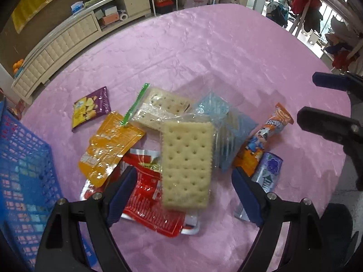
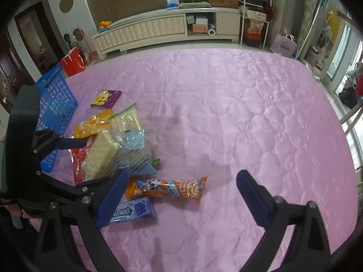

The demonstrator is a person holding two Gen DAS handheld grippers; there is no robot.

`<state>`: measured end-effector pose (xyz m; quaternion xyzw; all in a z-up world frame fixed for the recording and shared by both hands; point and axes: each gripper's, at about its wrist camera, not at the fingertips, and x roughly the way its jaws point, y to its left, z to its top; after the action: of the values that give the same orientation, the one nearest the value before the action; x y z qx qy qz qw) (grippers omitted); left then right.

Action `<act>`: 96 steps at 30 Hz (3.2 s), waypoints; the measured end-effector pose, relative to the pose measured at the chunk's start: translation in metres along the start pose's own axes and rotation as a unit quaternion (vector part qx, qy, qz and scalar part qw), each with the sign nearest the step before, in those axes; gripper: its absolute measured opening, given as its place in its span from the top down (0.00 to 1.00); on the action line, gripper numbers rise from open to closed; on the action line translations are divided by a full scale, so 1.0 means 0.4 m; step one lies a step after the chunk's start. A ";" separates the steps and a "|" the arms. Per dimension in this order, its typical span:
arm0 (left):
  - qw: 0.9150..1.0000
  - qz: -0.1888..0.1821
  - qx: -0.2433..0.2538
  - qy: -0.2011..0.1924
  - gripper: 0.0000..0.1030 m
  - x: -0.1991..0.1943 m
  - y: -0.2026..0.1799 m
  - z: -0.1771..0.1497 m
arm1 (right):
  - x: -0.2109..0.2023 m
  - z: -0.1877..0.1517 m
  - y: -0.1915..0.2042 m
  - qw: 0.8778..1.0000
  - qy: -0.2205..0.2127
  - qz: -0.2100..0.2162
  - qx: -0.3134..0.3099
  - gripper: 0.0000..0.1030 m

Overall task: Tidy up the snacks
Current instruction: 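Grasp a square cracker pack with the left gripper while the right grasps a green-sealed cracker pack, then carry both cracker packs over the basket and open both grippers to drop them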

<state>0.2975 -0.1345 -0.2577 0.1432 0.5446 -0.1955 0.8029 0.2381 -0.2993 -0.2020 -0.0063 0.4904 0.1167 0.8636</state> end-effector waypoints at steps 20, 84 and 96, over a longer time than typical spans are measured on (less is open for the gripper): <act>0.997 -0.002 -0.051 -0.055 0.62 -0.059 0.077 -0.011 | 0.037 0.078 0.051 0.999 0.005 0.002 -0.044 0.05; 0.975 0.050 -0.135 -0.170 0.62 -0.518 0.152 -0.161 | -0.261 0.159 0.396 0.973 -0.058 0.052 -0.218 0.45; 0.966 0.080 -0.150 -0.195 0.62 -0.671 0.240 -0.291 | -0.321 0.159 0.553 0.965 -0.082 0.071 -0.237 0.45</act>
<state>0.1588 0.0442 -0.0490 0.0235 0.3872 -0.0710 0.9189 0.1827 -0.1012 -0.0371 -0.1668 0.3757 0.2909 0.8640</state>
